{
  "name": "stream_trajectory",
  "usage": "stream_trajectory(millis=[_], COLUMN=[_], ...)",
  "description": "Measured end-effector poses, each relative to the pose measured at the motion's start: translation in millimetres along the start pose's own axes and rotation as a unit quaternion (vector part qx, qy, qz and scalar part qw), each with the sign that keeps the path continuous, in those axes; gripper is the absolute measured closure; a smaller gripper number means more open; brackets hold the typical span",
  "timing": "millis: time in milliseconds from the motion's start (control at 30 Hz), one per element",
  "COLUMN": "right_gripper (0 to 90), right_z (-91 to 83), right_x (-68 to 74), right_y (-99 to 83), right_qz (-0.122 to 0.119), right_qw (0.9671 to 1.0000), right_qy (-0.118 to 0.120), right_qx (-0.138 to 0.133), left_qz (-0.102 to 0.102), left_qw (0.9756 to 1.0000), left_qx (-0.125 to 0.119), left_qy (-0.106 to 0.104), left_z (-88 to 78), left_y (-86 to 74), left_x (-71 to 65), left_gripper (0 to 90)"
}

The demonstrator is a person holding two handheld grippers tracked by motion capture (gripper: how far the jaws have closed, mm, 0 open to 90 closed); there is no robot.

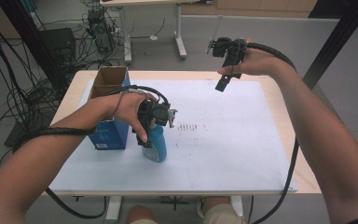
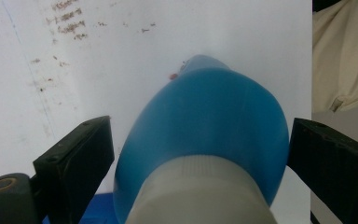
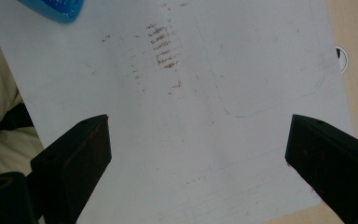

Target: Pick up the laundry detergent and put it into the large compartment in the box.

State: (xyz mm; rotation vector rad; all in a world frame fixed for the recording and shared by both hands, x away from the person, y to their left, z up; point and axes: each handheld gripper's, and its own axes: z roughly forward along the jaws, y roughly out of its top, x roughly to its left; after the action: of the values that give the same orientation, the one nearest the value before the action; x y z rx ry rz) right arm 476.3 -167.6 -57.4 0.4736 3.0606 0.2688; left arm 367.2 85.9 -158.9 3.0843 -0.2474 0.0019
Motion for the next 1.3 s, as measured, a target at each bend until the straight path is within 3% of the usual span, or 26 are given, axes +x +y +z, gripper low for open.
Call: stream_trajectory(millis=[1300], right_gripper=[6.8], right_z=[0.3], right_x=[1.3], right_y=[5.8], right_qz=[-0.003], right_qw=[1.0], right_qy=[0.0], right_qx=[0.002], left_qz=[-0.003], left_qw=[0.9999], left_qx=[-0.011], left_qy=[-0.005], left_z=[-1.5], left_y=[-6.5], left_x=[-0.4], left_gripper=[8.7])
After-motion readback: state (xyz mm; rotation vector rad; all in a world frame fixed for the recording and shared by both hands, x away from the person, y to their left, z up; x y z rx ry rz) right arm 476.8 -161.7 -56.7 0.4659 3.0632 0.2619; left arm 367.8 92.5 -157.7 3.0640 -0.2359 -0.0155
